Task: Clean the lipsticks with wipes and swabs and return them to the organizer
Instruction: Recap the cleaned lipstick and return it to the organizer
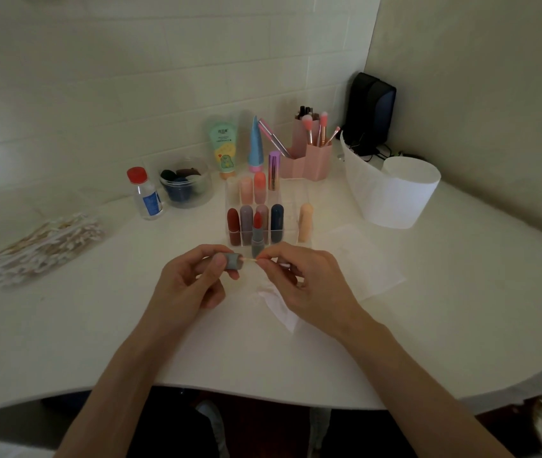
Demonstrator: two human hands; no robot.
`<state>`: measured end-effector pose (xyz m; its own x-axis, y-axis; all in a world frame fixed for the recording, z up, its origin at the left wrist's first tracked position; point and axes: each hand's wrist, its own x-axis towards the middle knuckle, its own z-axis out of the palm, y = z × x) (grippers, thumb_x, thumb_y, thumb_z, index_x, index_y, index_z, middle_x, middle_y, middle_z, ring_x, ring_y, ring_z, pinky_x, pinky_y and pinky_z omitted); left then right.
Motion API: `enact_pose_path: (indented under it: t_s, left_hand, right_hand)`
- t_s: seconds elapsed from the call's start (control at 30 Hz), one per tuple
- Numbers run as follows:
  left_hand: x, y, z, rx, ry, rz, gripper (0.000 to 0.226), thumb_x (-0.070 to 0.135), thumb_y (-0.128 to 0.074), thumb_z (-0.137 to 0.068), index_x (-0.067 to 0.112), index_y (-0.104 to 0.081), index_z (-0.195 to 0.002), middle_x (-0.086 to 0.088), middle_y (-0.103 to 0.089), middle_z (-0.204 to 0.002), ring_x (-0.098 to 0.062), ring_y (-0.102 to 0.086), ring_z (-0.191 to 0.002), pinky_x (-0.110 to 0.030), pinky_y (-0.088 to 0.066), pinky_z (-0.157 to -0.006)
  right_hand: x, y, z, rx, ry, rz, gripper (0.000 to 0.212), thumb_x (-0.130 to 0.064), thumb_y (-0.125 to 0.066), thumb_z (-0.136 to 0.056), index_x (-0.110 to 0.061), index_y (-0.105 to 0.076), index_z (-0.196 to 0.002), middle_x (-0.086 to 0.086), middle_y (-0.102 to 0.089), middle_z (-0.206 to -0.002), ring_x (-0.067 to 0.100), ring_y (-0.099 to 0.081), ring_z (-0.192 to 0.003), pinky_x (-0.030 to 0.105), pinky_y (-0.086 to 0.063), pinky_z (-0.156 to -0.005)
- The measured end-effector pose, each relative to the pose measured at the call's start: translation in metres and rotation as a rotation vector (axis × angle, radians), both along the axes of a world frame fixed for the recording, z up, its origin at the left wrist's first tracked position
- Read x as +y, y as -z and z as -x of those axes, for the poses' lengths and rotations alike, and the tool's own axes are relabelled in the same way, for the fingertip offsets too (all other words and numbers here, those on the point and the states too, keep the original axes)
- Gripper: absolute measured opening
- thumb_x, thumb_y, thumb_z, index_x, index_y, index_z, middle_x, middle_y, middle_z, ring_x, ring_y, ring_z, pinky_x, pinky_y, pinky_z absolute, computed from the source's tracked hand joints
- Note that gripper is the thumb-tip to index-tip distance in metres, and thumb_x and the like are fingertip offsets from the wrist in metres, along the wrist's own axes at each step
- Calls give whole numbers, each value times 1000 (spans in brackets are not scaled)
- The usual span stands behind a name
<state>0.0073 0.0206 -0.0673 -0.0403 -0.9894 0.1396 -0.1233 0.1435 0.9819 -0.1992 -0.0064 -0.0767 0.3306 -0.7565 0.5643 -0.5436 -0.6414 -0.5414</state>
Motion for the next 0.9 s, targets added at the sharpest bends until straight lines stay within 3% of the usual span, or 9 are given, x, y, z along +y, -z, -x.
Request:
enact_pose_path:
  t_s: [0.1, 0.43, 0.9]
  left_hand:
    - [0, 1, -1, 2, 2, 8, 21, 16, -48, -103, 11, -68, -110, -8, -70, -88, -16, -40, -50, -18, -37, -49]
    - [-2, 5, -4, 12, 8, 40, 20, 12, -49, -103, 8, -66, -112, -14, -68, -92, -19, -39, -50, -20, -37, -50]
    - [-3, 7, -2, 11, -52, 64, 17, 9, -50, -103, 6, -65, -111, -4, -69, -83, -23, -38, -48, -19, -37, -46]
  right_hand:
    - [2, -2, -1, 9, -11, -35, 13, -27, -64, -101, -15, -71, -102, -16, -61, -79, -5, -51, -62, 5, -38, -67]
    - [4, -2, -2, -9, -47, -117, 12, -24, -64, -101, -14, -69, -99, -23, -42, -59, 7, -47, -53, 10, -33, -58]
    - [9, -5, -5, -80, -123, -194, 11, -19, -65, -101, -10, -71, -100, -30, -53, -64, 4, -53, -59, 10, -38, -62]
